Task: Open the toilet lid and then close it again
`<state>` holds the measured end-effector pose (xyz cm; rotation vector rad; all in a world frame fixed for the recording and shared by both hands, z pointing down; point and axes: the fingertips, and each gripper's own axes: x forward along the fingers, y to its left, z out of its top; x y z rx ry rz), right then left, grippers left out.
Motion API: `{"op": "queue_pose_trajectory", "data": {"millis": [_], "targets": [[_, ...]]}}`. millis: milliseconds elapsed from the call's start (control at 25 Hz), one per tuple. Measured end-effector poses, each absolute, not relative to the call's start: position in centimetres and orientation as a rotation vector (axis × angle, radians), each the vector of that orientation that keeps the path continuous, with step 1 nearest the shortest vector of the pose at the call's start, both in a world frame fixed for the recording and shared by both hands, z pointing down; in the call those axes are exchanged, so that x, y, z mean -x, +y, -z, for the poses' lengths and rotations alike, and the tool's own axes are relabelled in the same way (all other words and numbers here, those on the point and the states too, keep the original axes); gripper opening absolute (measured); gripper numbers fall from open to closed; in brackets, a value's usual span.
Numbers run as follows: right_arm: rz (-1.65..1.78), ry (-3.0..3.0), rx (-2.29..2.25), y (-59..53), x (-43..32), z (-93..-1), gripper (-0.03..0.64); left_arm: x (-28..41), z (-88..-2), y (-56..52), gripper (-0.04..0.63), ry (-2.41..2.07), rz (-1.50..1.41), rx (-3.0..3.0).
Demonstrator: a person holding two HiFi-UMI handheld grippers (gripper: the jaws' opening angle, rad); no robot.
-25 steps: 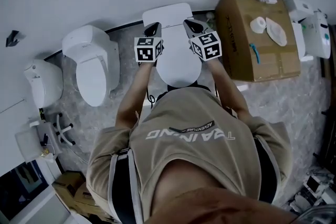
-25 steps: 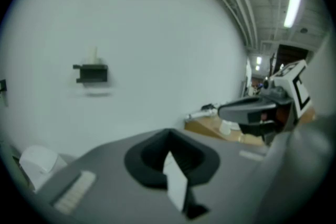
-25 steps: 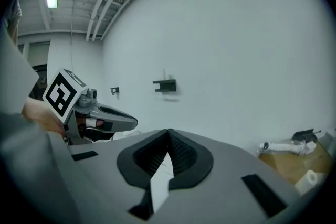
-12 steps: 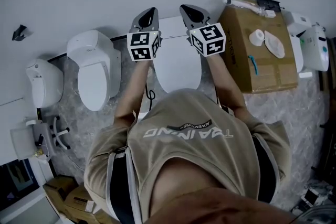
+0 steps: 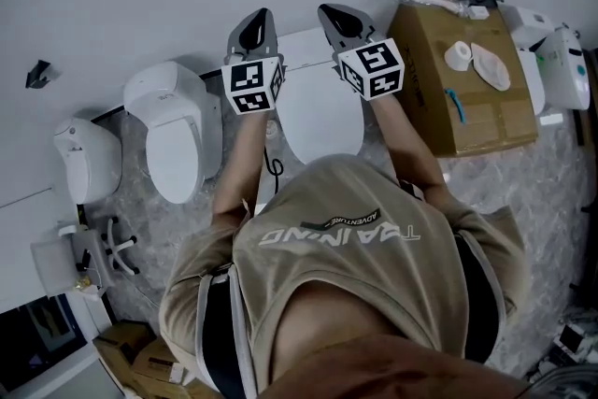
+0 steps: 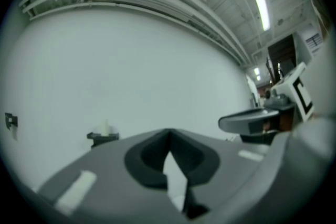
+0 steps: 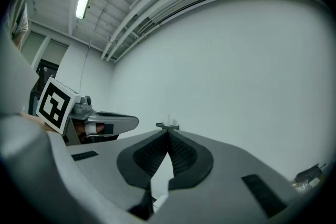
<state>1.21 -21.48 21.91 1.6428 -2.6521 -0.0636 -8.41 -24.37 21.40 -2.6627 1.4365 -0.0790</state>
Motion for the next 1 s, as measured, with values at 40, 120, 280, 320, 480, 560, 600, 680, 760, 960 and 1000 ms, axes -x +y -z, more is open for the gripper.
{"op": "queue_pose_trajectory", "data": {"millis": [40, 120, 280, 320, 480, 560, 600, 680, 760, 960, 1000], "targets": [[0.053, -2.658, -1.639, -21.4, -1.2, -21.9, 0.011, 8.3, -21.5, -24.2, 0.000, 1.433, 0.082, 2.662], [0.045, -2.666, -1.630, -21.1, -1.1, -22.0, 0.011, 8.2, -21.9, -24.0, 0.000, 1.434, 0.090, 2.666], [0.082, -2.648, -1.603, -20.7, -0.7, -22.3, 0.011, 8.2, -22.2, -23.5, 0.000, 1.441, 0.092, 2.677], [0.083, -2.645, -1.598, -20.6, -0.6, -22.4, 0.011, 8.2, -22.2, -23.4, 0.000, 1.439, 0.093, 2.677], [0.073, -2.653, -1.588, -20.2, -0.3, -22.9, 0.011, 8.1, -22.4, -23.1, 0.000, 1.429, 0.105, 2.681], [0.085, -2.656, -1.578, -20.0, -0.1, -22.8, 0.011, 8.1, -22.6, -23.1, 0.000, 1.430, 0.104, 2.685], [0.093, -2.656, -1.573, -20.0, -0.1, -22.8, 0.011, 8.0, -22.6, -23.1, 0.000, 1.431, 0.101, 2.687], [0.108, -2.656, -1.573, -19.9, -0.3, -22.7, 0.011, 7.7, -22.7, -23.0, 0.000, 1.428, 0.094, 2.688], [0.124, -2.657, -1.586, -20.1, -0.6, -22.4, 0.011, 7.4, -22.5, -22.9, 0.000, 1.417, 0.094, 2.687], [0.111, -2.665, -1.613, -21.1, -1.1, -21.8, 0.011, 7.4, -21.8, -23.4, 0.000, 1.402, 0.098, 2.679], [0.106, -2.665, -1.615, -21.3, -1.2, -21.7, 0.011, 7.4, -21.6, -23.6, 0.000, 1.402, 0.098, 2.677]]}}
